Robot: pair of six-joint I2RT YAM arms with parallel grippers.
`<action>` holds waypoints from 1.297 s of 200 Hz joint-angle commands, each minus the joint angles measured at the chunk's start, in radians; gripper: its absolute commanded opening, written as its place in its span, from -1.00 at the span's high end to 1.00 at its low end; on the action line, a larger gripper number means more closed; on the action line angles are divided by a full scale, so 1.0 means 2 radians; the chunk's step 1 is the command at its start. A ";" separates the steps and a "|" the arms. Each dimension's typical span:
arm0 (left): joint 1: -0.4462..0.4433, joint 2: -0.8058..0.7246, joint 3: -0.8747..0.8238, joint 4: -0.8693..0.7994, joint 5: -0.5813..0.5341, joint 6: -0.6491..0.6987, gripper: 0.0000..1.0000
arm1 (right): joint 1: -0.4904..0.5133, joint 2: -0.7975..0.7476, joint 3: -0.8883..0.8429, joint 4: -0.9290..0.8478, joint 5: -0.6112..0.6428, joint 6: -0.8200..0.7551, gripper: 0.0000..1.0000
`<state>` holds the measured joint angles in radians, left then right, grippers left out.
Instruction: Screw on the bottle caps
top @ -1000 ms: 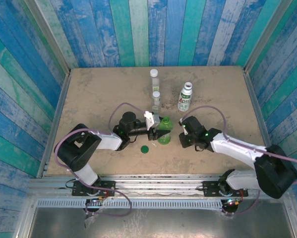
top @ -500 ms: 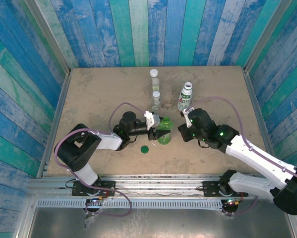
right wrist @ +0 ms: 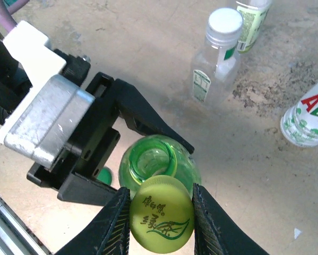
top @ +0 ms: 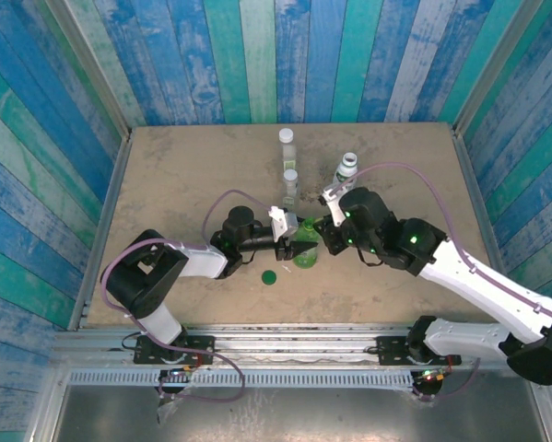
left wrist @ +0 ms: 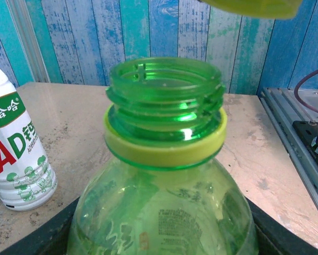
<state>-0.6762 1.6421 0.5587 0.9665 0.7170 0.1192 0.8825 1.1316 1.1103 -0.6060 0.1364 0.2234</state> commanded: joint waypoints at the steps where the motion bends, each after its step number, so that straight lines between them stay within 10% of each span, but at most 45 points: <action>1: -0.002 0.004 -0.001 -0.031 0.005 0.012 -0.15 | 0.003 0.020 0.020 -0.016 0.009 -0.017 0.41; 259: -0.003 0.007 0.004 -0.053 0.009 0.019 -0.15 | 0.005 0.141 0.117 -0.148 0.005 -0.022 0.39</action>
<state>-0.6750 1.6421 0.5640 0.9485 0.7204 0.1307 0.8879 1.3998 1.3705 -0.8127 0.1375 0.1604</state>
